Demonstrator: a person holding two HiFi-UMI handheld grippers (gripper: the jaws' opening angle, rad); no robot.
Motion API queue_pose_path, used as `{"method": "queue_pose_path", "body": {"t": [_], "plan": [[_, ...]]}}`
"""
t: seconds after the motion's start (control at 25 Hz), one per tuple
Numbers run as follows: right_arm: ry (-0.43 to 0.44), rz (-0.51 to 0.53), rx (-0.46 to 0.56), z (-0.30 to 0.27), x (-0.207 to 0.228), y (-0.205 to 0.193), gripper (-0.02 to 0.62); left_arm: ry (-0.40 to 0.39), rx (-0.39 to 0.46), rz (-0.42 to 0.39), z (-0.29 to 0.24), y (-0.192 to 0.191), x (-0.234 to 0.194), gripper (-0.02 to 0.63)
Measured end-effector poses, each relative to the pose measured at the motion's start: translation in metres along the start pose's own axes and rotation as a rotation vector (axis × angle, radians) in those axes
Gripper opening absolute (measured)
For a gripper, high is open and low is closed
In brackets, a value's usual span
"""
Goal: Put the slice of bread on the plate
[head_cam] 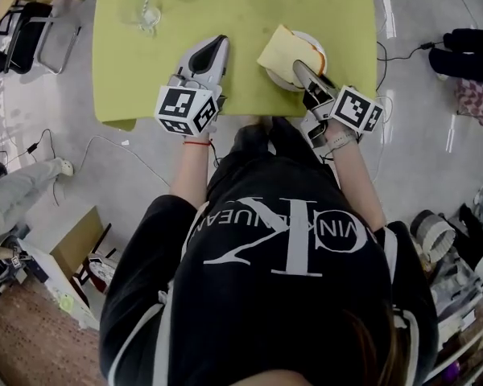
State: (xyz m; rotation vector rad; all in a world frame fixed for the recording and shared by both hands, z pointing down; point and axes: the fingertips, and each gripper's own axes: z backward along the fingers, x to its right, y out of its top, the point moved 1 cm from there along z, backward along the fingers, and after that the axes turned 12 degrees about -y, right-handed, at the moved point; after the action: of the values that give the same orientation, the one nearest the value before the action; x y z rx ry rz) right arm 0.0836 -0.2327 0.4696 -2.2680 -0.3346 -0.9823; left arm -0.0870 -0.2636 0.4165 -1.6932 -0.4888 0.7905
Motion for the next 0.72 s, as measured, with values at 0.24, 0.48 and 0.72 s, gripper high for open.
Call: {"method": "queue_pose_path", "body": {"t": [0.24,0.48,0.72], "plan": [[-0.017,0.037,-0.069,-0.01,0.016,-0.004,0.129,0.032,-0.002,-0.002,-0.004,-0.006,-0.002,0.009],[0.003,0.132,-0.163,-0.012,0.014,-0.012,0.227,0.04,-0.004,-0.008,-0.006,-0.001,-0.001,0.009],[0.002,0.365,-0.304,-0.011,0.016,-0.022,0.288,0.033,-0.005,-0.01,-0.014,-0.001,-0.001,0.008]]}}
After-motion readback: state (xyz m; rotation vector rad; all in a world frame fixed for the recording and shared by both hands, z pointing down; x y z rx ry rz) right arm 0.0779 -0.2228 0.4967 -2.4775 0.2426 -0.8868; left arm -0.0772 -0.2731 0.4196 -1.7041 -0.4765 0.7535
